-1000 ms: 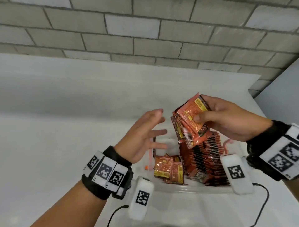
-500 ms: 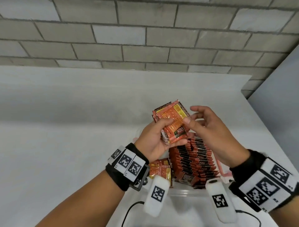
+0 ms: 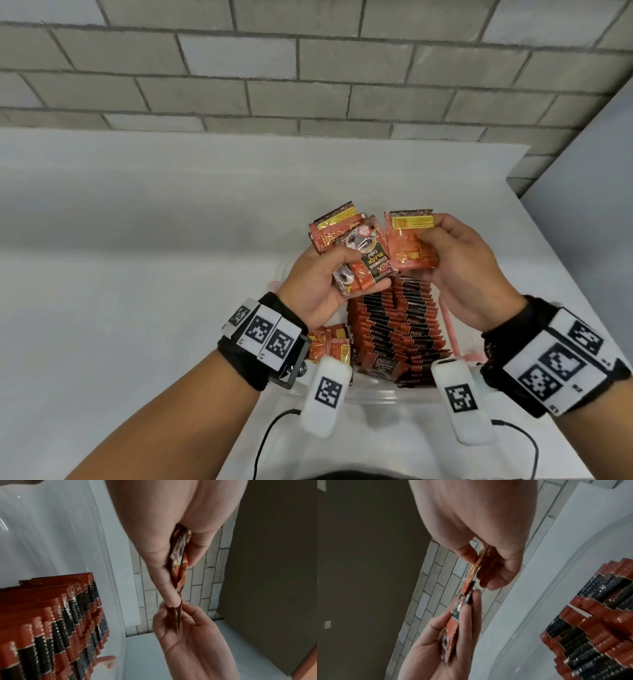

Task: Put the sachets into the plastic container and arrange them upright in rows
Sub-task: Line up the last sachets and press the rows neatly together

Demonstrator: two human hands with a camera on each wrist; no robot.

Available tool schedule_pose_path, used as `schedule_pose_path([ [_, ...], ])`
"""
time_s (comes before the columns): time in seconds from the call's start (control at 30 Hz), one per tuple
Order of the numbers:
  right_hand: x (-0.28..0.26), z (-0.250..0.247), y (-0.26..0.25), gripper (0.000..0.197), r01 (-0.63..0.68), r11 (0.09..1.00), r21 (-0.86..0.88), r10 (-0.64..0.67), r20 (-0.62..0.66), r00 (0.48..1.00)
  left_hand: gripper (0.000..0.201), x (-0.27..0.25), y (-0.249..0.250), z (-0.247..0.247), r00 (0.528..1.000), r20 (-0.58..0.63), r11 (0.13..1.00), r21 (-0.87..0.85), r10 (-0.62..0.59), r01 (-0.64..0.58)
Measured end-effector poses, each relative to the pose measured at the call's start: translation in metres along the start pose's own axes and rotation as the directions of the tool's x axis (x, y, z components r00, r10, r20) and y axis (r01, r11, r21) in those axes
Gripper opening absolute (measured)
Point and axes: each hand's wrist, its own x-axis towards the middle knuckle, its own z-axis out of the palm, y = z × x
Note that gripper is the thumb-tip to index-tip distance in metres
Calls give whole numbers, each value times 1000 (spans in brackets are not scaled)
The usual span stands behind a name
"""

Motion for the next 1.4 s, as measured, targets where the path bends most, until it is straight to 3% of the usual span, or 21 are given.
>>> schedule_pose_path([
  [0.2,-8,-8,1,18,-6,990,-144,24,121,992,17,3,-5,2,999,-34,977,213,17,-10],
  [0.4,-8,-19,3,24,32,993,-113,-24,69,997,26,-1,-3,-1,992,42,992,-22,-123,124],
  [0.53,-9,-19,7,24,-37,999,16,36,79,996,2,-1,-8,-6,999,-41,999,31,-31,32],
  [0.63,-11,-13,12,20,-120,984,133,106,103,989,26,-1,-9,-8,996,-53,987,149,66,-57],
  [0.83,-10,4,14,18,-230,964,130,214,125,969,20,0,-6,-7,994,-60,955,287,96,-75],
  [0.9,-8,5,13,19,-217,972,92,208,92,974,16,0,0,-9,994,-75,962,267,82,-59],
  [1.03,-6,5,10,23,-204,971,121,199,50,979,23,1,7,-15,997,-75,999,44,2,1],
  [1.23,-8,13,13,27,-254,933,256,236,96,967,22,3,0,-13,991,-29,987,97,129,-126],
  [1.4,-7,20,11,25,-280,891,357,249,131,960,24,5,1,-9,987,0,982,104,161,-160],
])
